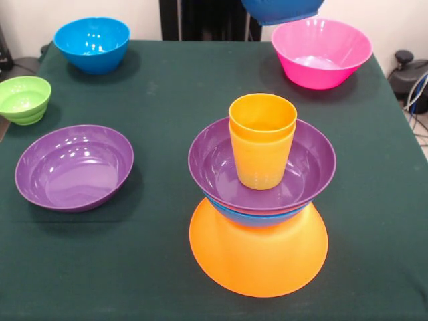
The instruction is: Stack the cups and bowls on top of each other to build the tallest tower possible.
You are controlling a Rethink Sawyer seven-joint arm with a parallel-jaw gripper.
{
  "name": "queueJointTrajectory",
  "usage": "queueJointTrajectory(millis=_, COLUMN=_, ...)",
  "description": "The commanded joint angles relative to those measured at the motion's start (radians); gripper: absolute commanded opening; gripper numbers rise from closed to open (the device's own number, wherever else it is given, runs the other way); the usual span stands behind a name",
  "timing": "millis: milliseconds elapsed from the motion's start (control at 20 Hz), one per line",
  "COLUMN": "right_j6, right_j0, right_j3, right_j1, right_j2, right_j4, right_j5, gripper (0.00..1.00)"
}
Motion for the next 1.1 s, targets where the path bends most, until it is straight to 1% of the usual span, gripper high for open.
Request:
queueJointTrajectory(millis=50, right_j6=-0.179, right_j0=-0.125, right_j3=0.017, right_j1=-0.062, right_j2=0.170, right_j4=0.087, right_j5=0.429, gripper=0.00)
queueJointTrajectory(millis=150, right_j6=-0.176, right_j0=-0.130, right_j3=0.006, right_j1=-0.054, right_j2=0.175, right_j4=0.080, right_j5=0.423, gripper=0.00)
queueJointTrajectory(millis=350, right_j6=-0.151, right_j0=-0.144, right_j3=-0.055, right_j1=0.024, right_j2=0.209, right_j4=0.058, right_j5=0.416, gripper=0.00)
queueJointTrajectory(millis=400, right_j6=-0.139, right_j0=-0.142, right_j3=-0.070, right_j1=0.043, right_j2=0.211, right_j4=0.049, right_j5=0.417, gripper=0.00)
queueJointTrajectory(millis=600, right_j6=-0.131, right_j0=-0.129, right_j3=-0.124, right_j1=0.075, right_j2=0.218, right_j4=0.013, right_j5=0.450, gripper=0.00)
queueJointTrajectory(millis=800, right_j6=-0.123, right_j0=-0.104, right_j3=-0.178, right_j1=0.114, right_j2=0.207, right_j4=-0.019, right_j5=0.458, gripper=0.00)
queueJointTrajectory(millis=950, right_j6=-0.160, right_j0=-0.112, right_j3=-0.207, right_j1=0.132, right_j2=0.232, right_j4=-0.008, right_j5=0.493, gripper=0.00)
queueJointTrajectory(millis=1100, right_j6=-0.191, right_j0=-0.128, right_j3=-0.226, right_j1=0.148, right_j2=0.268, right_j4=0.009, right_j5=0.505, gripper=0.00)
